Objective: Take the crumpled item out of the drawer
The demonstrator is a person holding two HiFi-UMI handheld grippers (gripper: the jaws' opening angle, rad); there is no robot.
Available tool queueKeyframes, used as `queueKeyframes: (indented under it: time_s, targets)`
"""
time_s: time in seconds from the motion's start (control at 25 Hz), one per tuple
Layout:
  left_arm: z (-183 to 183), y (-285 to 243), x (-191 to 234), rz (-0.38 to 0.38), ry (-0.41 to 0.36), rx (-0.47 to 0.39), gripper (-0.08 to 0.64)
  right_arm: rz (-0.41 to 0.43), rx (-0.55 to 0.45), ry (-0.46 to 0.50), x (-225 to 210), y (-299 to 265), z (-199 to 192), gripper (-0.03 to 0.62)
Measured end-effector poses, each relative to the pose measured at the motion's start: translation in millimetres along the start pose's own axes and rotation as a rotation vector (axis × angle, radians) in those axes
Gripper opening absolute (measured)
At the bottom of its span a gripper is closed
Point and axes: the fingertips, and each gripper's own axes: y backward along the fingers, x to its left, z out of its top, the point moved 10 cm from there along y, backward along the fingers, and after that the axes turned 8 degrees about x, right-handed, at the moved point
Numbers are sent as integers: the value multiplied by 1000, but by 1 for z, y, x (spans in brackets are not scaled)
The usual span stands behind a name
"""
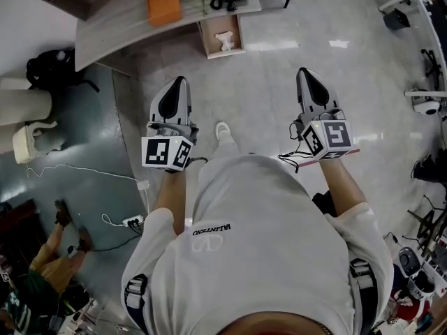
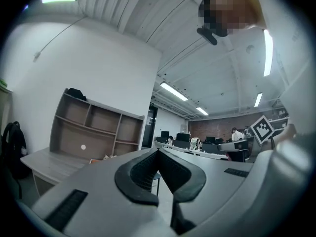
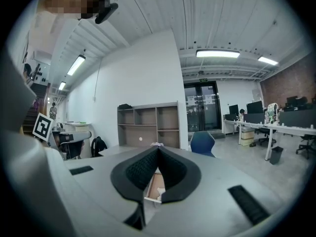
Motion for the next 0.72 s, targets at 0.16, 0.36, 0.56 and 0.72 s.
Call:
queueKeyframes:
  time_s: [0.16, 0.36, 0.56, 0.72]
  targets:
    - [-1, -25, 27, -40, 18, 21, 2, -14, 13, 6, 9, -34, 11, 2]
    - [-4, -48, 51, -91, 21, 38, 2, -22, 17, 46, 19, -66, 20, 2]
    - [-16, -69, 64, -94, 43, 59, 2, -3, 35, 66, 25, -97, 19, 2]
    - [-31, -89, 57, -95, 76, 92, 2, 46, 75, 61, 24, -120, 9, 2]
